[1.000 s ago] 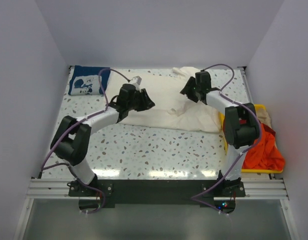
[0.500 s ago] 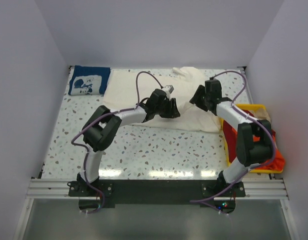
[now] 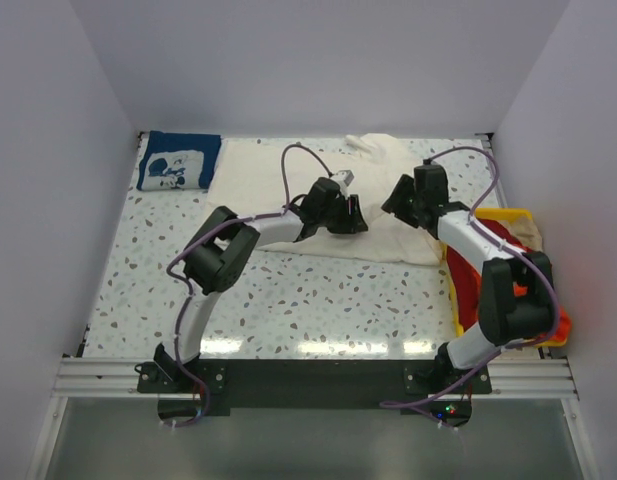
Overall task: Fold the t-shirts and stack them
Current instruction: Fold the tshirt
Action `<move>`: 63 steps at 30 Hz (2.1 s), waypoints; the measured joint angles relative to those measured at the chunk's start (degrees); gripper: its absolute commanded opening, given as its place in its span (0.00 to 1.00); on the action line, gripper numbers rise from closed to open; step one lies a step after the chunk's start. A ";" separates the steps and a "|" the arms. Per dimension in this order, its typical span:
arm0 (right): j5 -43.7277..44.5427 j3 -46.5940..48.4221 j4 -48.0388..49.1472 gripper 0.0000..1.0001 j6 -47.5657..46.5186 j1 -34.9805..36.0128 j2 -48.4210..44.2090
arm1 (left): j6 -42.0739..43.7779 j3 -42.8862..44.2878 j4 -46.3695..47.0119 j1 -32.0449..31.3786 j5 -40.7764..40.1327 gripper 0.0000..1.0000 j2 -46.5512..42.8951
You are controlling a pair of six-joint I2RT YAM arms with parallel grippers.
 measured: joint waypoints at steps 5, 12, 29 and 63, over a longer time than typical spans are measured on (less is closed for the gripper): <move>0.11 -1.07 -0.02 0.55 0.00 0.02 -0.96 | -2.36 0.04 3.89 0.00 1.16 0.54 0.20; 1.05 -2.62 0.20 0.49 -0.09 0.00 -1.16 | -8.11 0.04 10.16 0.50 1.46 0.52 0.20; 0.79 -0.55 1.66 0.34 -3.21 0.02 7.26 | -20.68 -3.21 18.80 4.35 0.92 0.46 2.10; 0.09 14.34 -0.72 0.26 -8.02 3.87 21.49 | -25.59 -6.27 21.77 8.17 1.33 0.44 2.95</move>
